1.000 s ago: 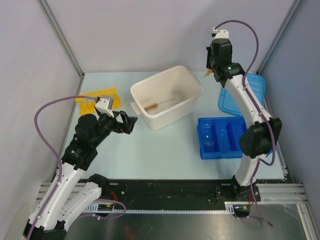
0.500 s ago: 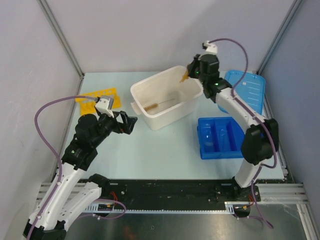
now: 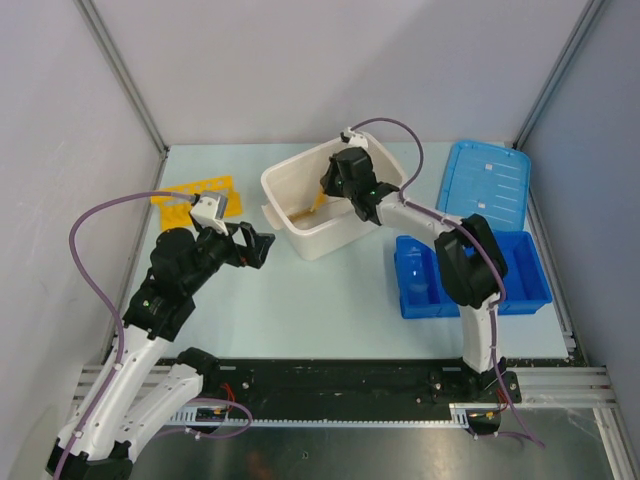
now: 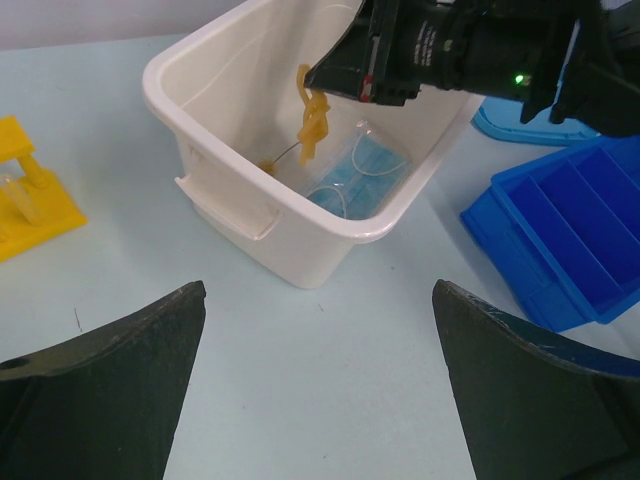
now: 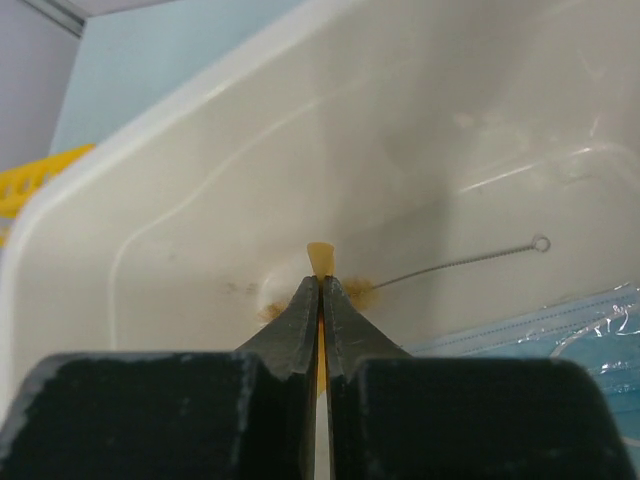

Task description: Organize the chemistry lab equipment

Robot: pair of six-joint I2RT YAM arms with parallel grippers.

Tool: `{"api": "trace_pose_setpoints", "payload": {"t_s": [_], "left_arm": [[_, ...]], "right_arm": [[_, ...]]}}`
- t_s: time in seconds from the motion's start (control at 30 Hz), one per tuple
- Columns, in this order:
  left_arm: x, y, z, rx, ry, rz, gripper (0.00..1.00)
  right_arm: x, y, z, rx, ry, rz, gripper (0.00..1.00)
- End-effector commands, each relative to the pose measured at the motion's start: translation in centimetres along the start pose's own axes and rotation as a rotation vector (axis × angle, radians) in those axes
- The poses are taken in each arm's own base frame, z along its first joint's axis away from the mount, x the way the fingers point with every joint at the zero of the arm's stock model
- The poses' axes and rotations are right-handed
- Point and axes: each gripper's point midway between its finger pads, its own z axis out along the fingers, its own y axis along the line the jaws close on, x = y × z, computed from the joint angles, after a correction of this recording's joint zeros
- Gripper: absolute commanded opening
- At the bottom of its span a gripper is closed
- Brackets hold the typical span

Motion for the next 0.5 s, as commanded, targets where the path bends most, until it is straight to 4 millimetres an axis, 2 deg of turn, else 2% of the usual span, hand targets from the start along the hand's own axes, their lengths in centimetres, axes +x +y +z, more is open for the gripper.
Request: {"api": "trace_pose_setpoints", "payload": {"t_s": [0.0,0.13,0.23,0.33,0.47], "left_arm": [[-1.3,-0.1,-0.2,0.000,-0.036,0.019,0.99],[-1.3,-0.1,-0.2,-0.001,-0.037,0.019,0.99],[-1.2,0.0,-0.1,-0.008,-0.035,0.017,0.99],[-1.2,0.1,-0.1,-0.013,-0.035,0.016,1.00],[-1.2,0.3,-0.1,-0.020,-0.035,0.014,0.99]], "right_arm": [[-1.6,0.4,1.1,0.003,-0.069,0.046,0.05],[0.0,-0.6,2.1,0.015,-0.027,0.057,0.08],[0.4,-1.2,2.3,0.026,-0.010,0.063,0.16],[-0.7,-0.8,2.0,0.019,-0.009,0.052,0.25],[-3.4,1.2,0.3,-0.033,0.005,-0.003,0.38]]}}
